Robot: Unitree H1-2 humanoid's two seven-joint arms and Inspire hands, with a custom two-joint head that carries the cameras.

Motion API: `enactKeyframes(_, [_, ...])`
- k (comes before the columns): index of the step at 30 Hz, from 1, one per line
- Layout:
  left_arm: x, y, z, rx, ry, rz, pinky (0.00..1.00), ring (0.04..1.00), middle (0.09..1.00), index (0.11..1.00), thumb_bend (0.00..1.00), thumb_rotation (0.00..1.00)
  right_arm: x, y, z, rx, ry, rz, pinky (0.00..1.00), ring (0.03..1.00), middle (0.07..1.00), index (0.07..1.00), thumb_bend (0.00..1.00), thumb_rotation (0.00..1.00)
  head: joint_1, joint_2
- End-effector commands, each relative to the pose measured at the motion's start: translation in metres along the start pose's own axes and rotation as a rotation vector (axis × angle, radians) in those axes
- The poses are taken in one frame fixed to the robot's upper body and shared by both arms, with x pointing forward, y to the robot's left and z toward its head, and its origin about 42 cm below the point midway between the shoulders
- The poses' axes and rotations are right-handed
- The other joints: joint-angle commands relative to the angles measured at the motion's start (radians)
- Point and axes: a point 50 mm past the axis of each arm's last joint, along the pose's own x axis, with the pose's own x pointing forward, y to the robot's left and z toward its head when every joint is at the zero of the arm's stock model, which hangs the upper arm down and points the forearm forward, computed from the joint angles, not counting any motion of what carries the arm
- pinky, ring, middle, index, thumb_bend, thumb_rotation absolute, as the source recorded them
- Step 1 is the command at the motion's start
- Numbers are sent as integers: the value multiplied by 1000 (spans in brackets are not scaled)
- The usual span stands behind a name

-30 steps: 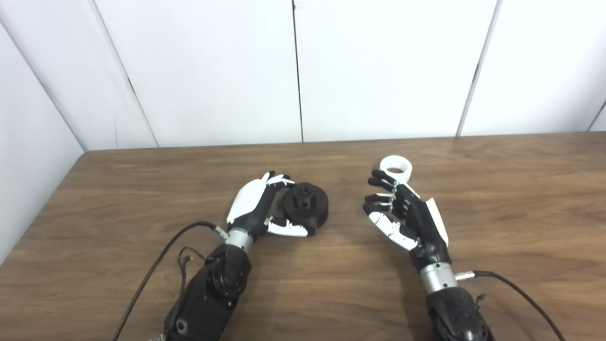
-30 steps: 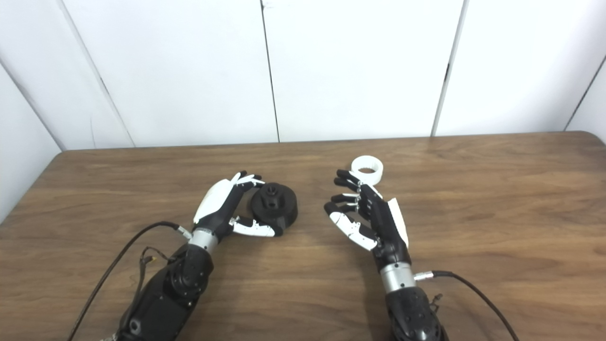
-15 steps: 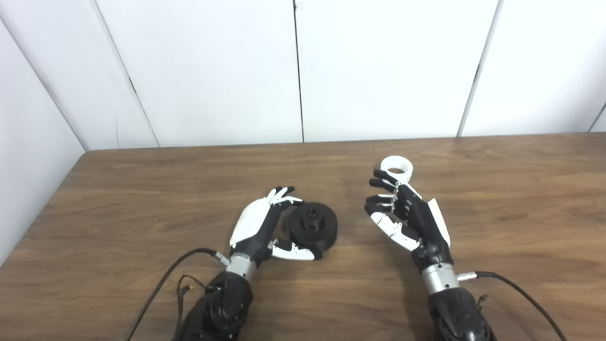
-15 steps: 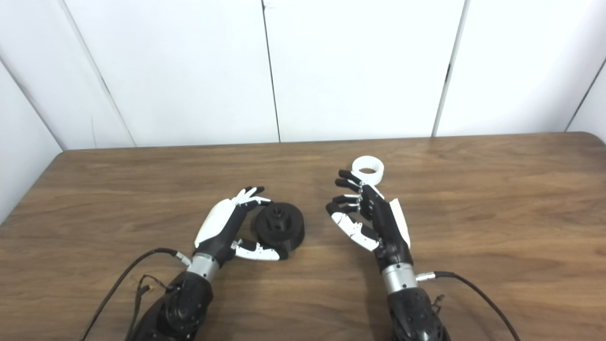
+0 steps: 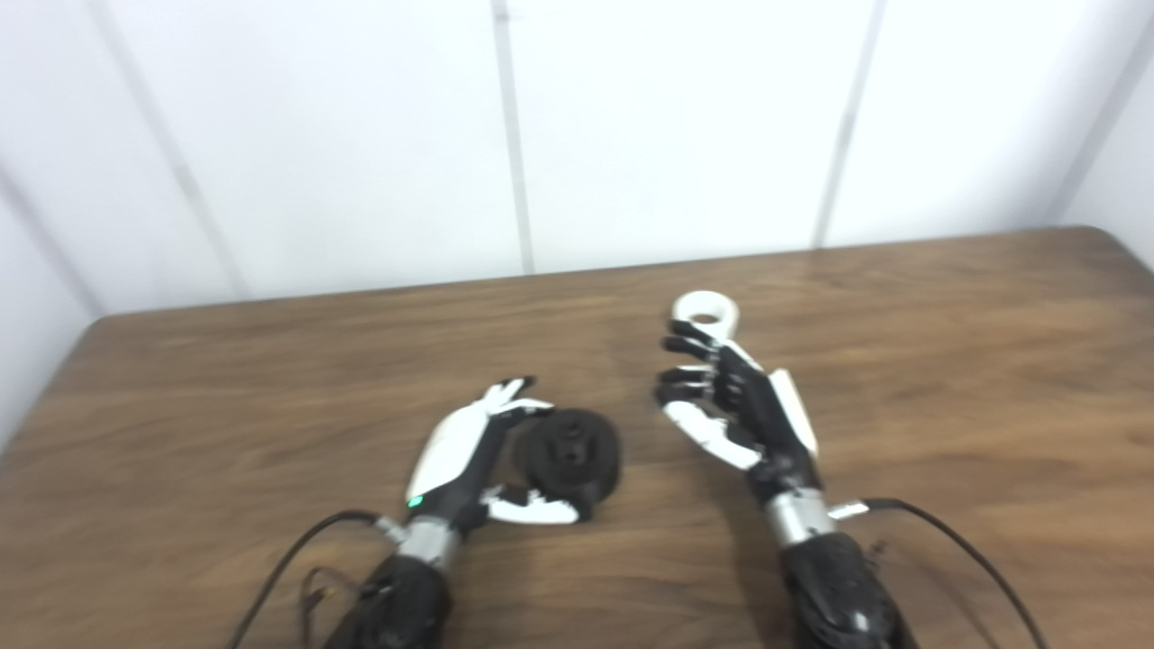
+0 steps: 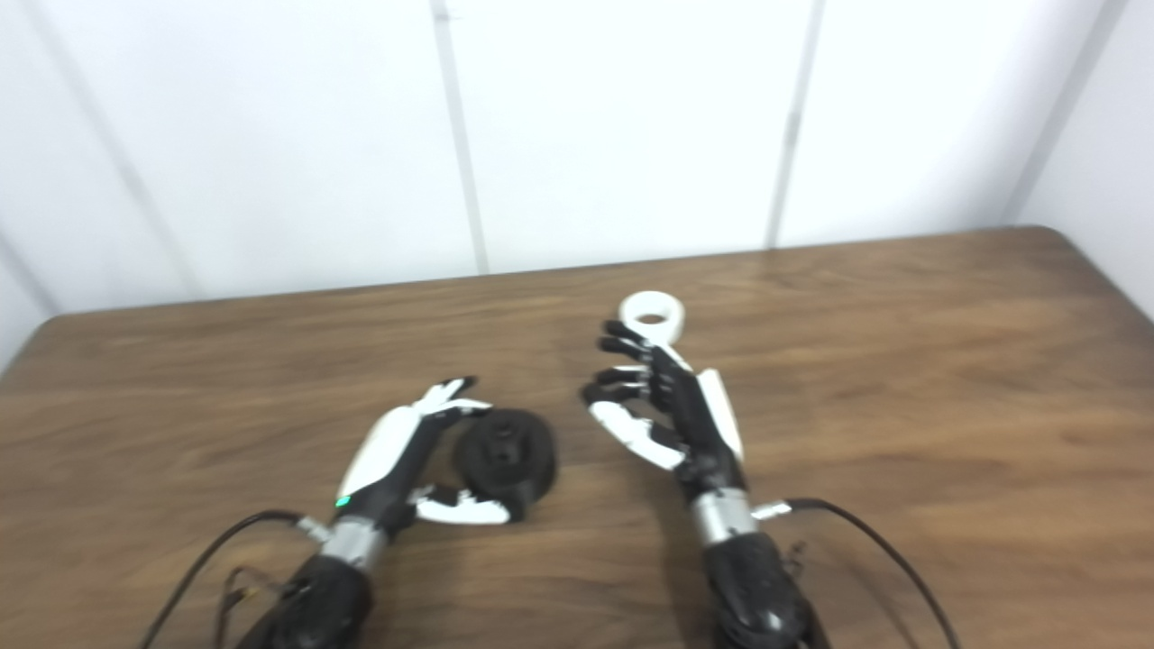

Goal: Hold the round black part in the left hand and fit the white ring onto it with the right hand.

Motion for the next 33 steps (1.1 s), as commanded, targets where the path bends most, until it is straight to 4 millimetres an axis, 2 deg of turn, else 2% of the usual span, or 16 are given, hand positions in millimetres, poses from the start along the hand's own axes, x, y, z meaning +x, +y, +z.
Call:
enactKeyframes(1, [4, 15, 1, 42, -29, 9, 992, 1000, 962, 617, 853, 198, -8, 6, -6, -10, 4, -4, 545, 650, 787, 804, 550, 406, -1, 1])
enactKeyframes(11, [6, 13, 5, 22, -38, 2, 984, 1000, 959, 613, 872, 198, -5, 4, 1, -43, -23, -29, 551, 654, 783, 805, 525, 389, -2, 1])
enactKeyframes(16, [7, 11, 4, 24, -39, 6, 967, 1000, 957, 612, 872, 196, 10, -17, 10, -203, -86, -79, 550, 634, 781, 793, 538, 362, 1, -3])
enactKeyframes(17, [7, 11, 4, 24, -36, 5, 975, 1000, 958, 611, 872, 202, 14, -22, 13, -240, -97, -88, 589, 652, 786, 792, 557, 398, 1, -3])
enactKeyframes(22, [7, 11, 4, 23, -31, 7, 976, 1000, 960, 612, 870, 203, 32, -42, 26, -382, -153, -124, 618, 706, 804, 788, 574, 422, 8, -4])
enactKeyframes(26, [6, 11, 3, 27, -32, 7, 989, 1000, 961, 614, 866, 202, 52, -61, 42, -456, -185, -135, 655, 751, 839, 787, 575, 395, 9, -4])
enactKeyframes(33, [6, 11, 4, 29, -43, 10, 941, 1000, 958, 616, 875, 182, 79, -84, 64, -534, -227, -107, 590, 722, 848, 775, 590, 356, 14, -2])
